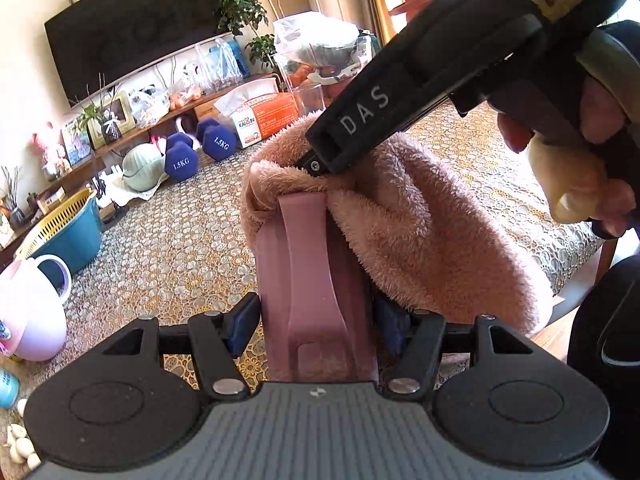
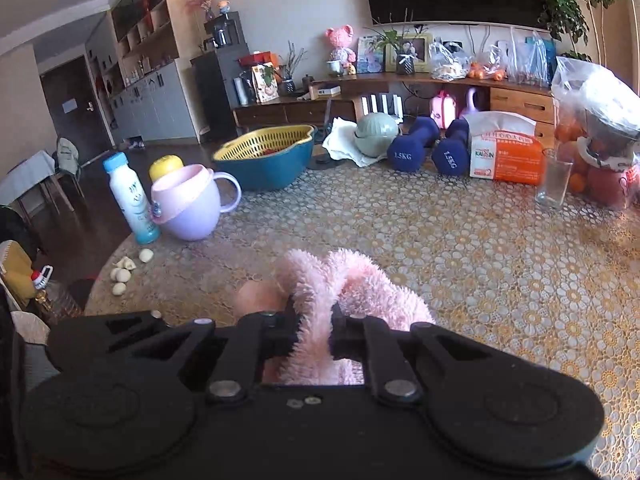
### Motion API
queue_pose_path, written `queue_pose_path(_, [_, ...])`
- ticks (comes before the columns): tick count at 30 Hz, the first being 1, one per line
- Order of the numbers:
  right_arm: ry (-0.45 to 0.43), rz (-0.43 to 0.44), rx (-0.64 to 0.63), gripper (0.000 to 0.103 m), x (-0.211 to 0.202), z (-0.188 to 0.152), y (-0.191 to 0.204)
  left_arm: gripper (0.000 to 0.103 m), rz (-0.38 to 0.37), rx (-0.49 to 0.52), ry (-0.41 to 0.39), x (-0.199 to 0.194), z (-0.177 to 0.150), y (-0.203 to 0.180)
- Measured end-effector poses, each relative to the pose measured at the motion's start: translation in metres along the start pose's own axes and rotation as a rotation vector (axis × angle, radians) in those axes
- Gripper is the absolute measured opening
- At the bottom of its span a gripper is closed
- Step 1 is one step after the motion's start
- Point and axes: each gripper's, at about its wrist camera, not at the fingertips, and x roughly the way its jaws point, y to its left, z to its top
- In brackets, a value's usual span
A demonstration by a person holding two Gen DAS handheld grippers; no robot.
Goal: Clean container
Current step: 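Rub the pink towel over the cup side with the right gripper while the left gripper holds the mauve cup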
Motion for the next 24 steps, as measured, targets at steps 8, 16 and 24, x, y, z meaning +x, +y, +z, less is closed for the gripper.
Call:
queue_pose_path(8, [0.033, -0.078, -0.056, 0.010, -0.007, -0.007, -0.009, 0.062, 0.026, 0.080, -0.023, 0.000, 0.000, -0.012])
queue_pose_path(16, [-0.007, -0.076, -0.198, 0.010, -0.044, 0.020, 0.013, 0.062, 0.037, 0.120, -0.034, -0.002, 0.000, -0.023])
queue_pose_path(24, [0.164, -0.009, -0.423, 0.010, 0.006, 0.009, 0.066, 0.061, 0.032, 0.131, -0.036, -0.002, -0.001, -0.022])
